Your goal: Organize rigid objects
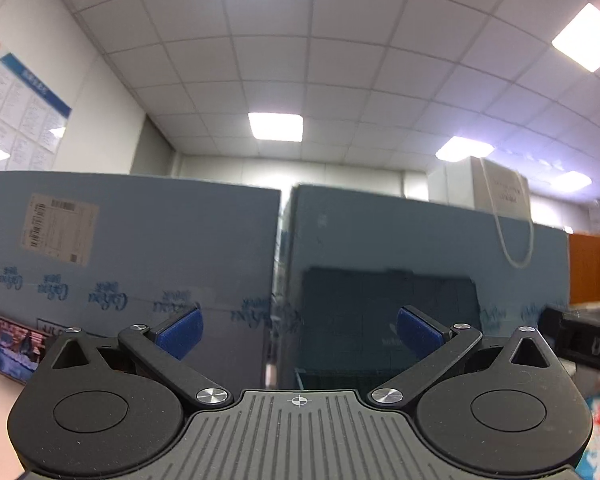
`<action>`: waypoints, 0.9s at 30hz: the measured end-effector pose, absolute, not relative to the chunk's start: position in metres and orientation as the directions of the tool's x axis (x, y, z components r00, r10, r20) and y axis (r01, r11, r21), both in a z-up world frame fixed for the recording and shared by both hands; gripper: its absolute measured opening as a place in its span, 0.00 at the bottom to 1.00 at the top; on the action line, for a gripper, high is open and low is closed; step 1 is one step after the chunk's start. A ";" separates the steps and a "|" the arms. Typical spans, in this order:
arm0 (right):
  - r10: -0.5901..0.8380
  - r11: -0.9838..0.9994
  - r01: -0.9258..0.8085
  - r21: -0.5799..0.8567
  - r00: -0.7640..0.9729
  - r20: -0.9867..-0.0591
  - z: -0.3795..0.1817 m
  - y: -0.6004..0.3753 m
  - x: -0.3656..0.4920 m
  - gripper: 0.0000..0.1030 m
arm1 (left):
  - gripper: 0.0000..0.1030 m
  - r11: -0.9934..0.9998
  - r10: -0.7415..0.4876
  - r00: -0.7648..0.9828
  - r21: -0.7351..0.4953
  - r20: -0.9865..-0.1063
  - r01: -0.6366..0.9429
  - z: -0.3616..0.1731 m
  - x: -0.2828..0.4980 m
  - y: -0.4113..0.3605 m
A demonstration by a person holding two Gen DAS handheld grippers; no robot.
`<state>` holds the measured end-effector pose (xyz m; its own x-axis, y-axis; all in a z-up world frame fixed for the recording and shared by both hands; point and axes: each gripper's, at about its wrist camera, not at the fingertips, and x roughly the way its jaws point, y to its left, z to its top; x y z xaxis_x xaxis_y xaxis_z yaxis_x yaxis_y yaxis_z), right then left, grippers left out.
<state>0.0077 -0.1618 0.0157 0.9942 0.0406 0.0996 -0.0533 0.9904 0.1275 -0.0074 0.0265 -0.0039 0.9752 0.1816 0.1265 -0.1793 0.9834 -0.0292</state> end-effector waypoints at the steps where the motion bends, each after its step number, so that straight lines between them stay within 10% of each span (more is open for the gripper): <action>1: 0.036 0.993 -0.047 0.105 0.994 0.102 0.014 -0.160 0.006 1.00 | 1.00 0.986 0.166 0.981 -0.005 0.104 -0.166 -0.004 -0.005 0.024; 27: 0.100 0.991 -0.109 0.073 0.987 0.128 0.014 -0.154 -0.011 1.00 | 1.00 0.987 0.156 0.987 0.038 0.048 -0.158 -0.007 -0.005 0.018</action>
